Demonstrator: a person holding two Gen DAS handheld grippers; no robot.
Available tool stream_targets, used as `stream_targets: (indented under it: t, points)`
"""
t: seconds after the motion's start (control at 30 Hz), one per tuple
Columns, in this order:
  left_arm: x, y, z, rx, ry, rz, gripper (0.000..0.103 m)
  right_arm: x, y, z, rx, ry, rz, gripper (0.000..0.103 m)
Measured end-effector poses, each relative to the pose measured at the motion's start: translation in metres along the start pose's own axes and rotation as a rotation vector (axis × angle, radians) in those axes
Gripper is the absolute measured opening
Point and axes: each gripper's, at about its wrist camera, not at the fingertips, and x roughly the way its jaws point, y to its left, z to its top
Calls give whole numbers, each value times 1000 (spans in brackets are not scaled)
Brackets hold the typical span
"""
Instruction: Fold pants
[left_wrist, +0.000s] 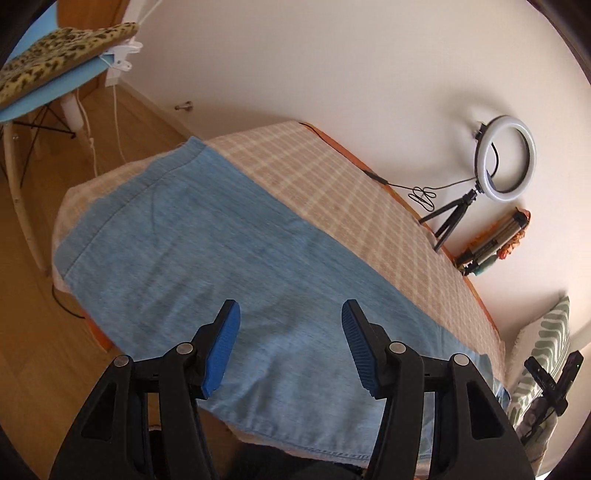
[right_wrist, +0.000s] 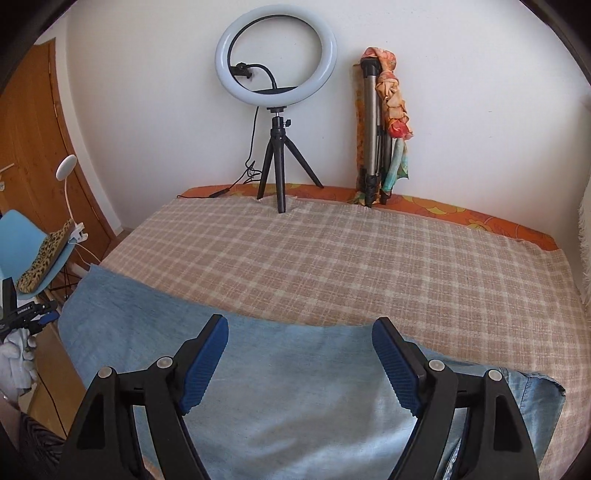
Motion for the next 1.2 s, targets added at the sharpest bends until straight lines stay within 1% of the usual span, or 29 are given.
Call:
stream_targets:
  t: [0.07,0.17,0.23,0.33,0.43,0.5,0.6,0.73,0.87,0.9,0.93,0.97,1.03,1.1,1.2]
  points:
    - [-7,34,4,-87,-21,25,56,5,14,0,-25,8,15,83]
    - [-14,81,6,-188,-51,85,56,9,32,0,-49,11,32,83]
    - [-15,110,4,-267,-56,98,56,11,41,0,-55,13,43,84]
    - [-11,147,-2,-373,-61,99,56,15,51,-1,-66,18,49,84]
    - [0,170,-8,-479,-57,43,56,20,58,-3,-66,27,54,84]
    - [7,177,-9,-516,-54,21,56,23,60,-3,-61,31,55,84]
    - [17,179,-10,-531,-61,-6,56,27,61,-4,-52,40,65,84]
    - [24,187,-18,-615,-106,-98,56,30,60,-3,-35,50,79,84]
    - [35,184,-21,-596,-118,-114,57,32,58,-2,-23,56,86,84]
    - [38,184,-23,-602,-126,-125,57,32,58,-2,-25,56,86,85]
    - [41,184,-25,-614,-134,-134,62,32,59,-2,-24,55,87,84]
    - [44,185,-27,-626,-143,-138,65,32,59,-2,-24,55,90,84]
    - [49,189,-32,-661,-161,-148,74,30,60,-2,-27,53,93,84]
    - [49,190,-33,-678,-175,-170,74,29,60,-2,-38,49,84,84]
    - [47,187,-29,-669,-184,-183,70,29,59,-2,-37,51,82,85]
